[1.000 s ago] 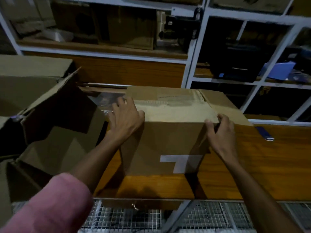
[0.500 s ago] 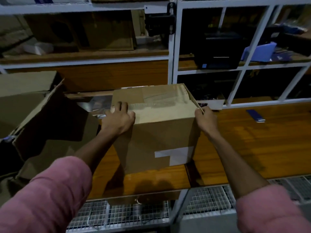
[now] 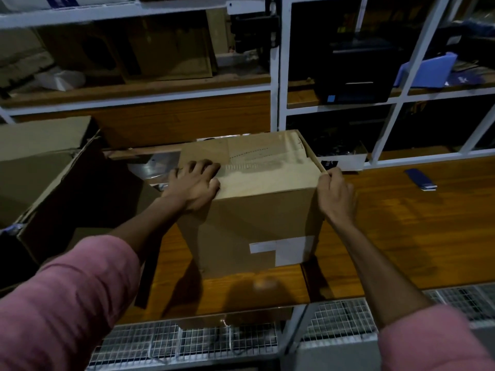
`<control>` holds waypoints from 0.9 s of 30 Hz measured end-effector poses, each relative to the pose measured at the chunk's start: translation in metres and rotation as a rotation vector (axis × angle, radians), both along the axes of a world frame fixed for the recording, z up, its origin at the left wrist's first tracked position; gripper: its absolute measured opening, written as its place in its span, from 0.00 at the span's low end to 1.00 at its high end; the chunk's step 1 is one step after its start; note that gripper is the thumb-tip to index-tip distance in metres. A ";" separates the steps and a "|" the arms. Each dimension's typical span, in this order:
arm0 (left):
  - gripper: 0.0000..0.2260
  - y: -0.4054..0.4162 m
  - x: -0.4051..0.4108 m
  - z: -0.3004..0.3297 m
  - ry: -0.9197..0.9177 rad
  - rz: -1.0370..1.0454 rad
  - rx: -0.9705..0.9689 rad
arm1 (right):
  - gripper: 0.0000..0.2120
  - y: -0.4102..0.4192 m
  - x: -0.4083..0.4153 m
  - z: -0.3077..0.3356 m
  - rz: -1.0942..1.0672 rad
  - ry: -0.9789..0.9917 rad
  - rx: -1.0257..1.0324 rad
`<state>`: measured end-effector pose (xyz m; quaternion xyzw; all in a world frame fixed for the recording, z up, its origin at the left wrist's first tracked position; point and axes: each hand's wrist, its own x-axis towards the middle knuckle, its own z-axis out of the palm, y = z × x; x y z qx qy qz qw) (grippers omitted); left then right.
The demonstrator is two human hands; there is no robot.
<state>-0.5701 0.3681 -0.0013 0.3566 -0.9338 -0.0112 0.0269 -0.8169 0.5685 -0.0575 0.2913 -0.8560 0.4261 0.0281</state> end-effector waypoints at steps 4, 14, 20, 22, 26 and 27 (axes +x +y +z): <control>0.32 -0.007 0.000 -0.003 0.029 -0.028 0.008 | 0.10 0.002 0.011 0.003 -0.058 -0.006 0.009; 0.31 -0.018 0.002 -0.008 0.066 -0.113 0.014 | 0.14 0.011 0.024 0.000 -0.118 0.056 0.047; 0.33 -0.014 0.001 -0.004 0.037 -0.136 0.041 | 0.18 0.021 0.037 0.008 -0.155 0.089 0.165; 0.34 -0.014 0.000 0.001 0.037 -0.133 0.055 | 0.20 0.019 0.044 0.018 -0.164 0.123 0.262; 0.34 -0.013 -0.008 0.014 0.106 -0.134 0.051 | 0.20 0.013 0.063 0.035 -0.176 0.407 0.451; 0.32 -0.012 -0.011 0.019 0.170 -0.133 0.035 | 0.20 0.009 0.069 0.040 -0.137 0.464 0.447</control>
